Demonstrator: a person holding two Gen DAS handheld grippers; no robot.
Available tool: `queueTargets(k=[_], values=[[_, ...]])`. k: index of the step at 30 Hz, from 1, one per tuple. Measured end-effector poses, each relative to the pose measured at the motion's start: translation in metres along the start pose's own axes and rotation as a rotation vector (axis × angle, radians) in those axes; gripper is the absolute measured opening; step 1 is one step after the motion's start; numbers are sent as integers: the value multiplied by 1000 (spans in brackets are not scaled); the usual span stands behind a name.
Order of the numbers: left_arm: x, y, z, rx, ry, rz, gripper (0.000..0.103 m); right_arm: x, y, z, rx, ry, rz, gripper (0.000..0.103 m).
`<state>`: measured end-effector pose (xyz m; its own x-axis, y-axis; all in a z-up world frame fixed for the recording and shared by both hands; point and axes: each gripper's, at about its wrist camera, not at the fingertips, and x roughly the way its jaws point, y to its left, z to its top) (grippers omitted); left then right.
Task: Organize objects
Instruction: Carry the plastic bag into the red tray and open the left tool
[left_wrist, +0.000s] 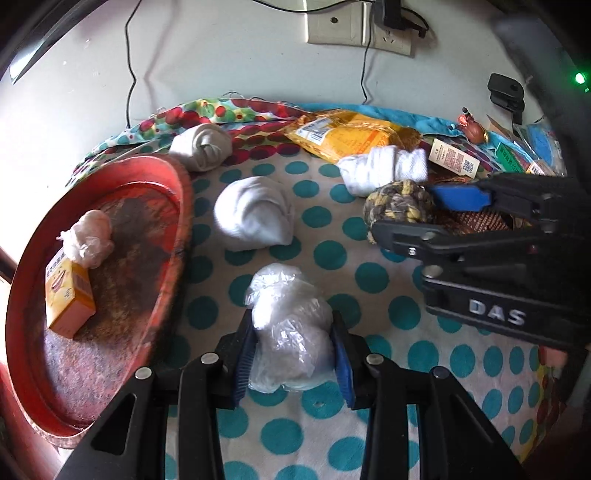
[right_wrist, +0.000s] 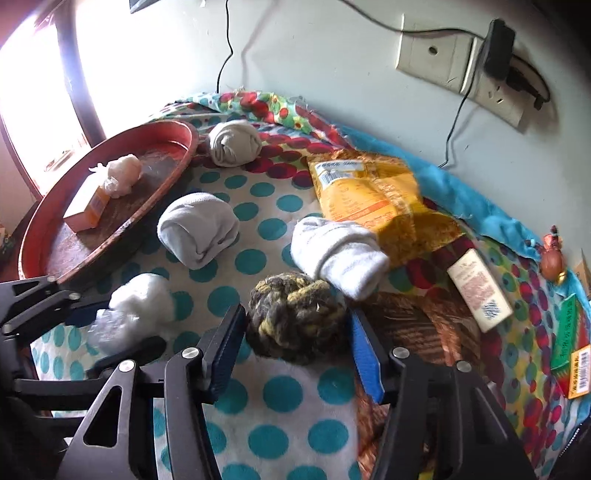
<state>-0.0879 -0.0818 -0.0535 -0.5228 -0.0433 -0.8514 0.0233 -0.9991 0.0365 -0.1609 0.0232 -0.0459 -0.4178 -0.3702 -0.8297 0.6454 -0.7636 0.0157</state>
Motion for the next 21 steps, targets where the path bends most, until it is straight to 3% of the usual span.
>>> queueTargets(k=[9, 16, 21], values=[[-18, 17, 4, -66, -12, -5, 38, 5, -4, -6, 54, -33, -5, 53], [-48, 33, 7, -97, -37, -10, 38, 1, -27, -15, 109, -79, -117, 53], [-67, 63, 12, -161, -38, 1, 38, -2, -42, -20, 144, -94, -151, 53]])
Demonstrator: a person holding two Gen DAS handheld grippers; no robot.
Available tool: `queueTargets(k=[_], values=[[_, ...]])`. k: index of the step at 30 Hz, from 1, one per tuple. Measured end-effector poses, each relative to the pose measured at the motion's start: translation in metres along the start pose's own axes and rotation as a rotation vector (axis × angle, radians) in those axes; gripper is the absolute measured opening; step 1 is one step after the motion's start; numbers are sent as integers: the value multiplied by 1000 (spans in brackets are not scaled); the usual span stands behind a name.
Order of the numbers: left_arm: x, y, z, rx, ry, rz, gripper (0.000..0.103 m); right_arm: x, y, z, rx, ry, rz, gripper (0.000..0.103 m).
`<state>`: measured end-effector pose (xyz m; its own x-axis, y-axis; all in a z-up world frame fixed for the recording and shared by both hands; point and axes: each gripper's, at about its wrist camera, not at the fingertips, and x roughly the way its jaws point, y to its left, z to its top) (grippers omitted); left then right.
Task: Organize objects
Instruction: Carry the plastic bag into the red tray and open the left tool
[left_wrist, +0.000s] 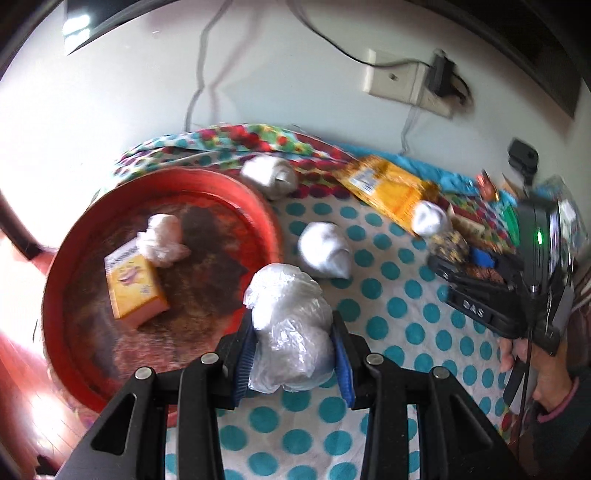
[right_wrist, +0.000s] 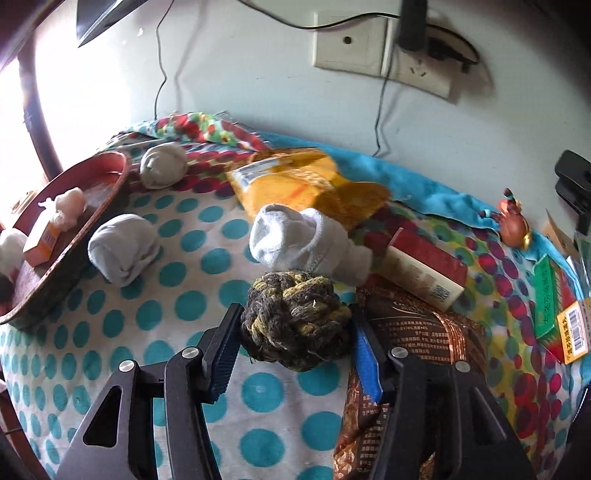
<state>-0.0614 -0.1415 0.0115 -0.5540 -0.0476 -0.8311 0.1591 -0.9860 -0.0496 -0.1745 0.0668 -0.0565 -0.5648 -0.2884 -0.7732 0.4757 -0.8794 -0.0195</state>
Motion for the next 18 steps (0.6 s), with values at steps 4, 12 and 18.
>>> queueTargets(k=[4, 12, 18], values=[[-14, 37, 16, -73, -13, 58, 38, 0, 1, -3, -6, -22, -14, 53], [-21, 118, 51, -185, -28, 188, 38, -1, 2, -6, -4, -46, -26, 53], [7, 166, 70, -226, 33, 245, 39, 0, 3, -7, -10, -45, -33, 53]])
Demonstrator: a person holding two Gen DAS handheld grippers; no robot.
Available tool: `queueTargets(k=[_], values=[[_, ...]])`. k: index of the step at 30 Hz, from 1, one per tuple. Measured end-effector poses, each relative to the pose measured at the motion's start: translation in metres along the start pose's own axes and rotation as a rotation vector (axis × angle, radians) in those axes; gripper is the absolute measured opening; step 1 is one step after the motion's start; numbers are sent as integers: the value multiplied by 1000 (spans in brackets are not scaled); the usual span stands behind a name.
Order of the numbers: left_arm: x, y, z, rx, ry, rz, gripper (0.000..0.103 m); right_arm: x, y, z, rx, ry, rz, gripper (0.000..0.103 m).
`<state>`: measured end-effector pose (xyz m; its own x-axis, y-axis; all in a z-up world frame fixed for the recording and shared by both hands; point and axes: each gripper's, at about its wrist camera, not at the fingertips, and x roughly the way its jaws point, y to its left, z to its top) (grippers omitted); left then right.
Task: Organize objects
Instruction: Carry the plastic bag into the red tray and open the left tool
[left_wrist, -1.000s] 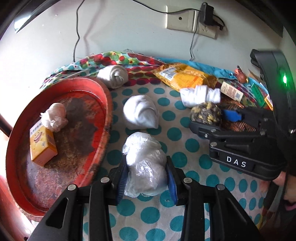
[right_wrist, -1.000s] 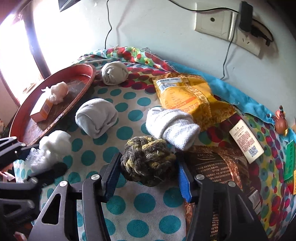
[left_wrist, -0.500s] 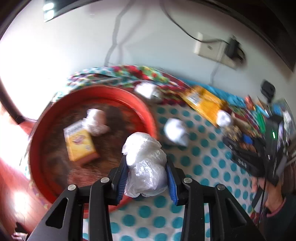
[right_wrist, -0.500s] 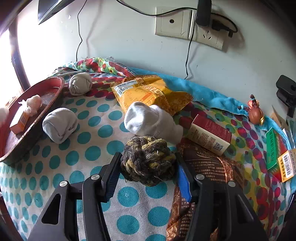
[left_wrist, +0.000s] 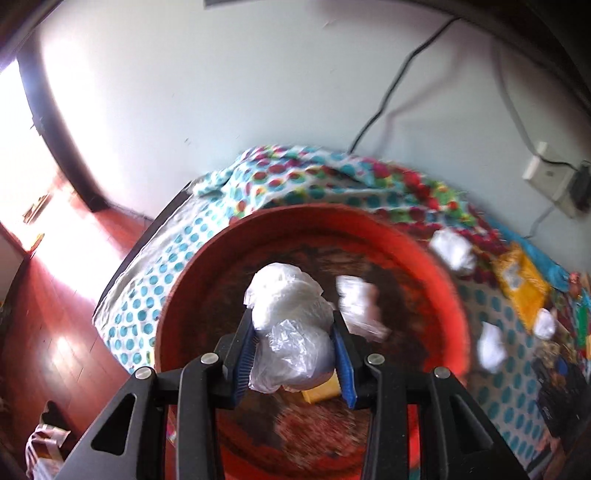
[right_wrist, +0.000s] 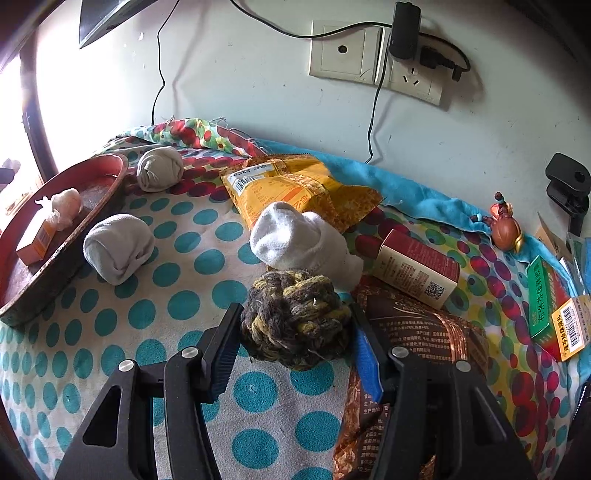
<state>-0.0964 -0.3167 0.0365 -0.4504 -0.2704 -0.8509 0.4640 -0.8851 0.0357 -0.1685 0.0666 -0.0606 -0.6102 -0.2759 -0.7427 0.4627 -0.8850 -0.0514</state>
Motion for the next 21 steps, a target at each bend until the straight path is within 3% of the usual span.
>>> queueTargets(k=[4, 12, 18, 21], values=[[32, 6, 10, 25, 61, 29, 40, 0, 1, 0, 6, 0, 6, 53], [74, 9, 27, 11, 106, 43, 40, 0, 1, 0, 8, 0, 7, 53], [95, 11, 39, 10, 118, 101, 40, 0, 0, 0, 9, 0, 7, 53], [101, 15, 41, -15, 125, 81, 40, 0, 0, 0, 10, 0, 8, 53]])
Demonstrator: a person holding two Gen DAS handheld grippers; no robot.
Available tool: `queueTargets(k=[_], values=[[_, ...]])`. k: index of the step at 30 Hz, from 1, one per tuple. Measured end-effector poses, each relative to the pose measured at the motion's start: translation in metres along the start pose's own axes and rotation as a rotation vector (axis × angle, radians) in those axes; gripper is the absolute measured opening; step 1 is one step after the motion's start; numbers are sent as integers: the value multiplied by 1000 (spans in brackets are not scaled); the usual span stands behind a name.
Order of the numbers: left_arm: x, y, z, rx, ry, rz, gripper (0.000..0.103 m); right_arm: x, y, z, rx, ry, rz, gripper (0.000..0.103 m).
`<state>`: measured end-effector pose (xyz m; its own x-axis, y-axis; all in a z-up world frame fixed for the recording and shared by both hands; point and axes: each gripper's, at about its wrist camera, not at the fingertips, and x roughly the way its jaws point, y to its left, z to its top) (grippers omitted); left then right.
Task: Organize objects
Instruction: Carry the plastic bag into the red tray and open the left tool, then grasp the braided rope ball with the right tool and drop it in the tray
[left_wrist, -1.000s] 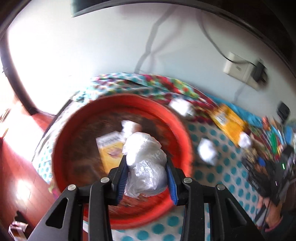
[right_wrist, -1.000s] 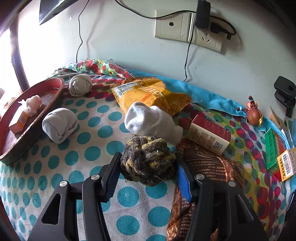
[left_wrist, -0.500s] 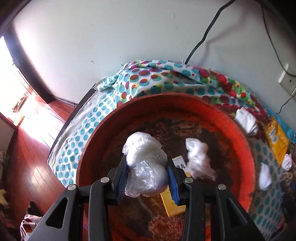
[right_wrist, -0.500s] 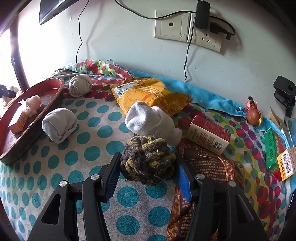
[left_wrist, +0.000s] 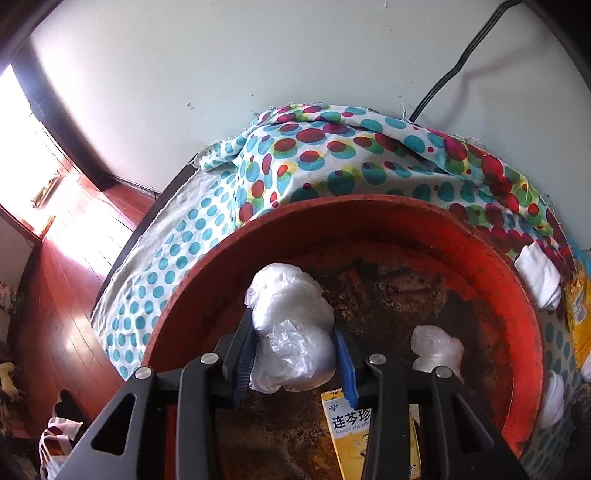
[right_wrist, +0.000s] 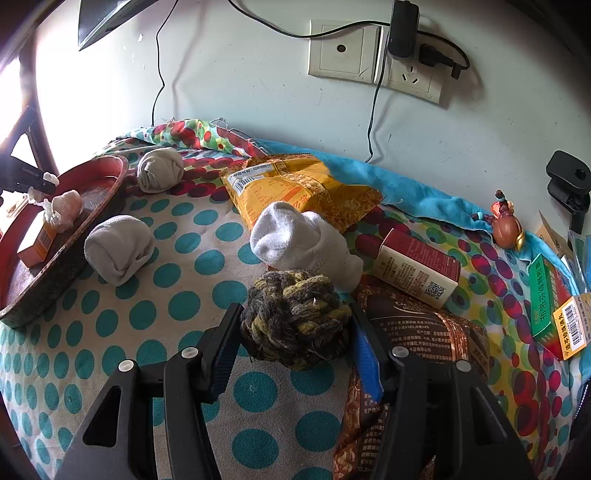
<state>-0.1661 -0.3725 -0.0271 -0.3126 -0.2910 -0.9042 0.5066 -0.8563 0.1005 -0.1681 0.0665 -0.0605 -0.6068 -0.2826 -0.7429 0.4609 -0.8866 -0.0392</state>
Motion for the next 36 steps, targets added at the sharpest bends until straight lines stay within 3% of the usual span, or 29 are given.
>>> queueTargets(k=[6, 11, 20, 26, 33, 36], values=[[9, -1, -3, 12, 15, -3, 41, 1, 1, 0, -6, 5, -10, 54], [8, 1, -6, 5, 10, -17, 48, 1, 2, 0, -9, 6, -14, 54], [-29, -7, -18, 87, -85, 32, 49, 1, 2, 0, -8, 5, -14, 54], [-75, -12, -56, 112, -120, -7, 49, 1, 1, -1, -7, 1, 5, 54], [-118, -21, -124, 150, -160, -72, 50, -7, 3, -2, -5, -3, 23, 53], [-130, -26, -151, 174, -183, -66, 50, -20, 2, 3, 23, -7, 57, 53]])
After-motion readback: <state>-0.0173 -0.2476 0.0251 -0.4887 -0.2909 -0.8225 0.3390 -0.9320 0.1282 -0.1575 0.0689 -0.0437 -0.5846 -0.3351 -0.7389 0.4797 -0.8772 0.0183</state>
